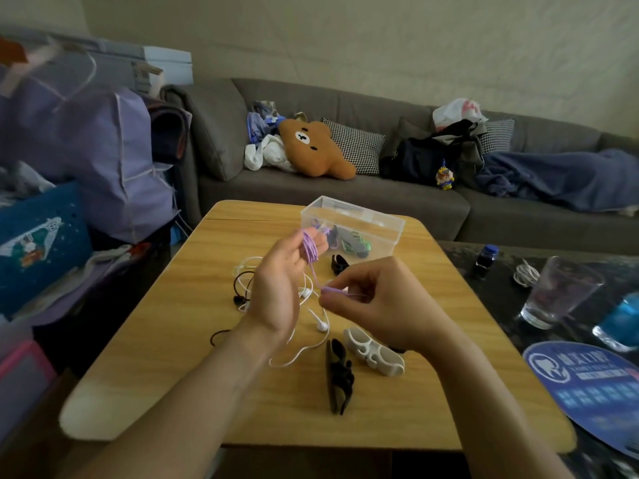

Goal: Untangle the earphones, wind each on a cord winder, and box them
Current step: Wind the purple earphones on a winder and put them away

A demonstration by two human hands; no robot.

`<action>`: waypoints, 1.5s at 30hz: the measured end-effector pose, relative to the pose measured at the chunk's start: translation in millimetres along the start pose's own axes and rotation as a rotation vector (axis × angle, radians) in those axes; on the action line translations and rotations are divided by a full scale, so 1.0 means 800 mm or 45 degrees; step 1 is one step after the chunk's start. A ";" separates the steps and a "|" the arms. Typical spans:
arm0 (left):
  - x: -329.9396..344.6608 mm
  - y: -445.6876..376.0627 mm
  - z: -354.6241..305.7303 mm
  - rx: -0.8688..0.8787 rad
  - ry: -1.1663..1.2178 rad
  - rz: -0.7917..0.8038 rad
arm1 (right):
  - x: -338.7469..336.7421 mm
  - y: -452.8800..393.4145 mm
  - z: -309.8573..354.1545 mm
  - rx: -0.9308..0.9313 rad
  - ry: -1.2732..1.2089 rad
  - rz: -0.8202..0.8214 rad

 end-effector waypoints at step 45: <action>0.029 0.028 -0.002 0.474 -1.374 0.280 | -0.019 0.005 -0.021 -0.255 0.034 -0.441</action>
Point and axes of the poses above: each hand's wrist, its own y-axis away from the middle knuckle, its own x-axis out of the palm, z = x × y, the point moved 4 cm from there along -y, towards the middle knuckle, and after that the axes turned 1 degree about x, right-handed, at the moved point
